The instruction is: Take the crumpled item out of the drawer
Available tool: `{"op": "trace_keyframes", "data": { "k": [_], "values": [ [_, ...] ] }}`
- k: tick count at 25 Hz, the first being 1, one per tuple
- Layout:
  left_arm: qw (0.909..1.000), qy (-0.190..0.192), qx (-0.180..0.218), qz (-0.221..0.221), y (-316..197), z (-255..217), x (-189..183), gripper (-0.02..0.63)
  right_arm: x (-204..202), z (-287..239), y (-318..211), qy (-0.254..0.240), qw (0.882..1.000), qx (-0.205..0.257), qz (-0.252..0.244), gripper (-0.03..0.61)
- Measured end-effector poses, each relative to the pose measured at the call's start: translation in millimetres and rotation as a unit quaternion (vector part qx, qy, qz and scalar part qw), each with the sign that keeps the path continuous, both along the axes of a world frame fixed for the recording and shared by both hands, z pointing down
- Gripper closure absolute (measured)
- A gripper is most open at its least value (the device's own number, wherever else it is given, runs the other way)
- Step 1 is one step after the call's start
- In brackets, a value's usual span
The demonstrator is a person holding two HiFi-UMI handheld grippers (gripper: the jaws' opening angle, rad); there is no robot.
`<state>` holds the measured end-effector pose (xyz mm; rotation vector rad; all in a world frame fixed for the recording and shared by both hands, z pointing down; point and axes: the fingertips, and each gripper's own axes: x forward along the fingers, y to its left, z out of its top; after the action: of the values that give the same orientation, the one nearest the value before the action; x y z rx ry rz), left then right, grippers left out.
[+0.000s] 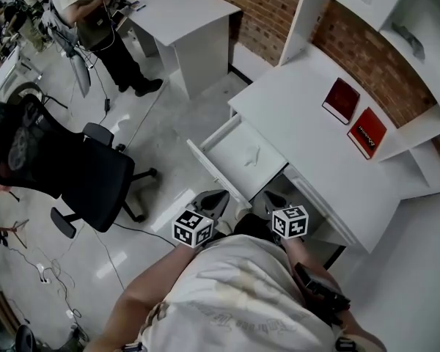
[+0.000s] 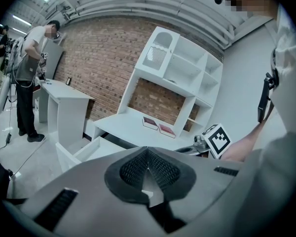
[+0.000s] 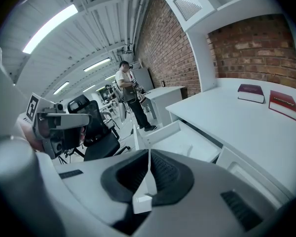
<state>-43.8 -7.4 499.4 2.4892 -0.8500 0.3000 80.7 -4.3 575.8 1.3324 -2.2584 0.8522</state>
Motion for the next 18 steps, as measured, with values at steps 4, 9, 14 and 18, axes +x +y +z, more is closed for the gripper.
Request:
{"op": "trace_keyframes", "data": {
  "k": [4, 9, 14, 18],
  "values": [
    [0.9999, -0.004, 0.000, -0.016, -11.4, 1.7, -6.9, 0.594, -5.6, 5.4, -12.3, -0.003, 1.000, -0.003, -0.012, 0.549],
    [0.9996, -0.010, 0.002, -0.028, -30.8, 3.2, -10.0, 0.594, -6.8, 9.5, -38.0, -0.002, 1.000, -0.003, -0.026, 0.549],
    [0.9992, -0.009, 0.002, -0.040, -57.8, 0.0, -10.2, 0.594, -2.3, 11.3, -63.7, 0.003, 1.000, -0.006, -0.030, 0.549],
    [0.9993, -0.010, -0.005, -0.035, -72.9, 2.0, -2.1, 0.594, 3.9, 18.2, -78.2, 0.009, 0.999, -0.019, -0.033, 0.549]
  ]
}}
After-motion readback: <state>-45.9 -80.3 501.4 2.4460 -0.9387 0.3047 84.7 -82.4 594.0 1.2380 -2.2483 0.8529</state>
